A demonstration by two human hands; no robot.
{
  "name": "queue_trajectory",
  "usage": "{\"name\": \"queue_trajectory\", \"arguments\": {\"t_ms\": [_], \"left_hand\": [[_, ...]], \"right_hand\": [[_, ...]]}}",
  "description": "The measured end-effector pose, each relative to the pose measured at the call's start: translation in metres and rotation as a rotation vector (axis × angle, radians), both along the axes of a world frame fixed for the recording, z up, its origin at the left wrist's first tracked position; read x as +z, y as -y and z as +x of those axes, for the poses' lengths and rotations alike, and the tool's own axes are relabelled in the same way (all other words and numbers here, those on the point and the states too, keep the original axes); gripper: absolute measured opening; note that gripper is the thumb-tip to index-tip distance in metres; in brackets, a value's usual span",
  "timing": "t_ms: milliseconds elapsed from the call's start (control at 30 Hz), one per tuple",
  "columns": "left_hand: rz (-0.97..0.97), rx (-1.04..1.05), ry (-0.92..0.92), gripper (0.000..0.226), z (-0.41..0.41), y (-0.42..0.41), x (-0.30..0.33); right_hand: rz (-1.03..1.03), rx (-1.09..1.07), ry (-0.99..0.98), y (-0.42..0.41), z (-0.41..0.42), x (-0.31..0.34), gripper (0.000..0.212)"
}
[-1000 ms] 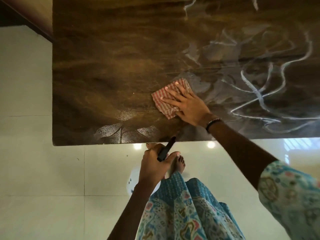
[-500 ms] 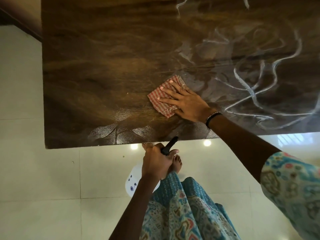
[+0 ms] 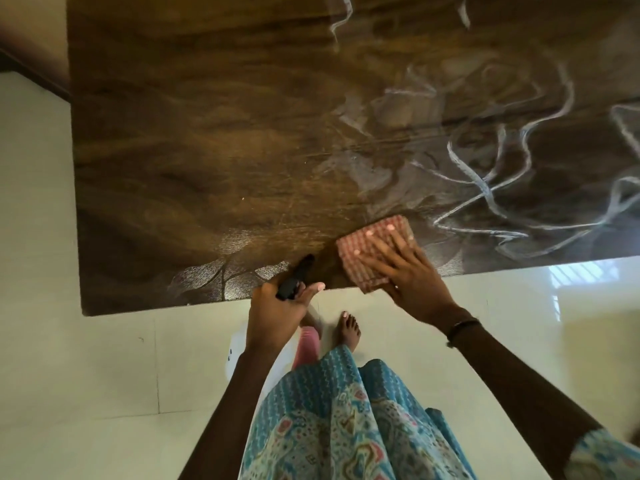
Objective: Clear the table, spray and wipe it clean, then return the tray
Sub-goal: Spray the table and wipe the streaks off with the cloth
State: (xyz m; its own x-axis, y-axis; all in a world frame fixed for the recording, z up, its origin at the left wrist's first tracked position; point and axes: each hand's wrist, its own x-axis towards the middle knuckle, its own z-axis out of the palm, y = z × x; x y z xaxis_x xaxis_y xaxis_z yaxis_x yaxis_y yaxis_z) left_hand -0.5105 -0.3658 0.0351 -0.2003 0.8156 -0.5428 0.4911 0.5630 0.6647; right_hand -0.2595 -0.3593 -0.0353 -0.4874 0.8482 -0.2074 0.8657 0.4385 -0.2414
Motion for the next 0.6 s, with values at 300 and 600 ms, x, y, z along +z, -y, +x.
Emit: {"name": "queue_trajectory", "arguments": {"t_ms": [300,600], "left_hand": [[0.035,-0.023,0.037,0.031,0.016,-0.013,0.004],[0.037,-0.025,0.058,0.033,0.025,-0.024,0.009]], "right_hand": [[0.048,-0.042,-0.001,-0.02,-0.054,-0.005,0.054],[0.008,-0.24,-0.058,0.003,0.048,-0.001,0.058]]}}
